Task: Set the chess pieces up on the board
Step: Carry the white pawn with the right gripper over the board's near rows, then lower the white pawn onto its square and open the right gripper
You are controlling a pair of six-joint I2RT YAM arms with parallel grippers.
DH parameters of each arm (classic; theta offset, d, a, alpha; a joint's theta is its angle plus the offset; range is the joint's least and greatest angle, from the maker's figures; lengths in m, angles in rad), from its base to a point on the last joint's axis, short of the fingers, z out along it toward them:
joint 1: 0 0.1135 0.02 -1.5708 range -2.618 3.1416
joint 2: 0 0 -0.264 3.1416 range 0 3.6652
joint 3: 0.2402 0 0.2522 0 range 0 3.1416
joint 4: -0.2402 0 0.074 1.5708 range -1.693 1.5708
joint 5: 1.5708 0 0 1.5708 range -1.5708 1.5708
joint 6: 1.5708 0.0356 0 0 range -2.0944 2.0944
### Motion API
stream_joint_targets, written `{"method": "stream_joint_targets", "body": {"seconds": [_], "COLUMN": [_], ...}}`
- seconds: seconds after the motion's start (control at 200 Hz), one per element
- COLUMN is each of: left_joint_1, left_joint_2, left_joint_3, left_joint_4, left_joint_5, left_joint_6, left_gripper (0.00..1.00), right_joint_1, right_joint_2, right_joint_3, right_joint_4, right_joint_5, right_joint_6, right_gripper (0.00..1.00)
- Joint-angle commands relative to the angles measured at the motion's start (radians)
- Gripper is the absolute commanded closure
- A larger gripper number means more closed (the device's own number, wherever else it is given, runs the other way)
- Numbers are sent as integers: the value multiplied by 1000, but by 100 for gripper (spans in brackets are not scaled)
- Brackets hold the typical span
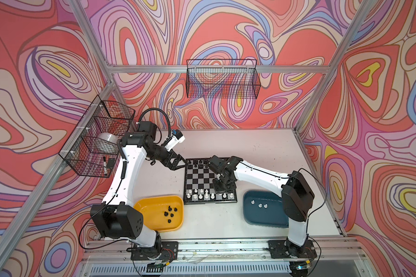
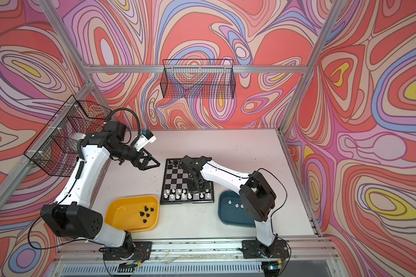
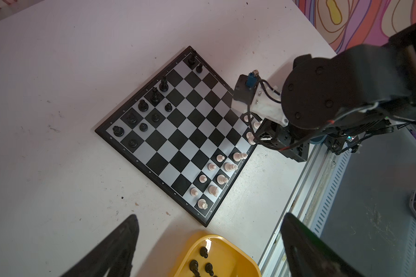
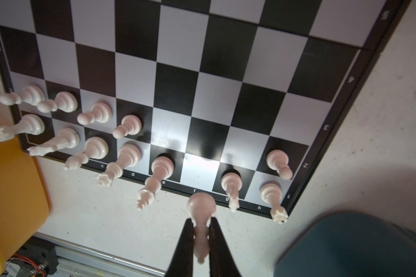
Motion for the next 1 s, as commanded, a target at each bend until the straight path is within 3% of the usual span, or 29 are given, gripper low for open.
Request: {"method": "stream_joint_targets", "body": {"seconds": [0.0, 0.997], "left_joint_1": [4, 4], "left_joint_2": [-26, -11], "left_joint_3": [-9, -2], "left_joint_4": [-2, -14], "left_joint_5": [9, 25], "left_joint_6": [0, 8], "left_gripper": [7, 6], "right_joint_1": [9, 19], "right_joint_2": [20, 70], "right_joint_3": [20, -29], "right_joint_4": [10, 51], "right_joint_5": [3, 25], "right_joint_6": [-6, -14], "right_gripper": [89, 90]}}
